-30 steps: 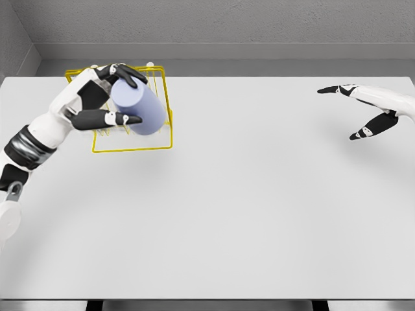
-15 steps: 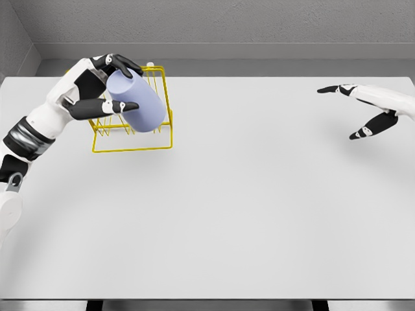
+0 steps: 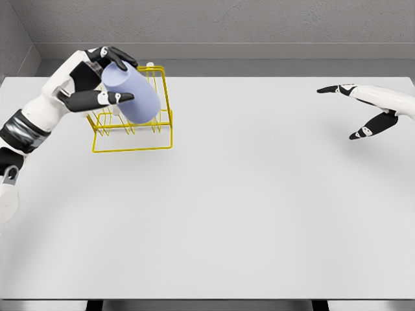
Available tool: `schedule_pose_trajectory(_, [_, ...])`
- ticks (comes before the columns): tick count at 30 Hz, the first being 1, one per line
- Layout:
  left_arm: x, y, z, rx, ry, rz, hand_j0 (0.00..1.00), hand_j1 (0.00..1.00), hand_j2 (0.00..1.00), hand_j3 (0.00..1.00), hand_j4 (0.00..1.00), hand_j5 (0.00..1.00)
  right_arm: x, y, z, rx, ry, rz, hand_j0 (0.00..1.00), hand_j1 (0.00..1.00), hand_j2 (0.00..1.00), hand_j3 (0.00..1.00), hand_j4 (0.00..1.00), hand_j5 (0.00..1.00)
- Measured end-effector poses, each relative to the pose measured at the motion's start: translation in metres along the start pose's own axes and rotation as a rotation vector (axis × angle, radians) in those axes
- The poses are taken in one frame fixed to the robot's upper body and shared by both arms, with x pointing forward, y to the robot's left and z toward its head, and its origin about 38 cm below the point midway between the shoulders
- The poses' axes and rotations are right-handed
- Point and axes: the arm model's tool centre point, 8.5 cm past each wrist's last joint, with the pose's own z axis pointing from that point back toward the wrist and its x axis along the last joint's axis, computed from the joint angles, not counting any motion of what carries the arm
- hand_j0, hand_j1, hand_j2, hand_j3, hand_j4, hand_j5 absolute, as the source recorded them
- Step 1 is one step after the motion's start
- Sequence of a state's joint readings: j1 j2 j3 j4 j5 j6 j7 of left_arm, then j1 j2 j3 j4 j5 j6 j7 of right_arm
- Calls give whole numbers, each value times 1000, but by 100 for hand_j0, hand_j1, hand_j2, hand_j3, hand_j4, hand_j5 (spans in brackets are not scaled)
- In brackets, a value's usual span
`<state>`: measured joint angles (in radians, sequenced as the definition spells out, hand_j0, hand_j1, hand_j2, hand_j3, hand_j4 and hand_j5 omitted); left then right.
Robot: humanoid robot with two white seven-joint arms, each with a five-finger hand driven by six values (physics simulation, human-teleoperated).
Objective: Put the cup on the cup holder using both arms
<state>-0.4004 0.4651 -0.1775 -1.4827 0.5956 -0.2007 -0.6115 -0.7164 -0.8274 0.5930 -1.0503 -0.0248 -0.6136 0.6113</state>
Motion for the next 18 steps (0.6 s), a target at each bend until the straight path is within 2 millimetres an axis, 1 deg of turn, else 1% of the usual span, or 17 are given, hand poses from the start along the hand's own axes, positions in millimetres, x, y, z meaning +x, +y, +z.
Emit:
schedule_pose_trajectory(6, [0,6,-1,8,8,-7,39,39,39,39,39,39,0,0,0,0,0,0,100,100,100,100,100,100])
schedule_pose_trajectory(12, [-8,5,-2,13,22,6,40,40,40,40,40,40,0,1,0,1,0,-1,100,100,100,100,100,100])
schedule_pose_trajectory(13, [-9,4,-2,13,22,8,48,48,48,48,48,48,0,1,0,1,0,-1,100,100,100,100,100,100])
schedule_pose_trajectory(14, [-10,3,-2,12,23,10,66,66,66,66,66,66,0,1,0,1,0,-1,100,100,100,100,100,100])
schedule_pose_trajectory(15, [-10,3,-2,12,23,9,75,75,75,75,75,75,0,1,0,1,0,-1,100,100,100,100,100,100])
schedule_pose_trajectory(17, [-10,4,-2,11,25,7,90,90,90,90,90,90,0,0,0,0,0,0,100,100,100,100,100,100])
schedule_pose_trajectory(18, [-9,4,-2,10,25,5,93,93,93,93,93,93,0,1,0,1,0,-1,100,100,100,100,100,100])
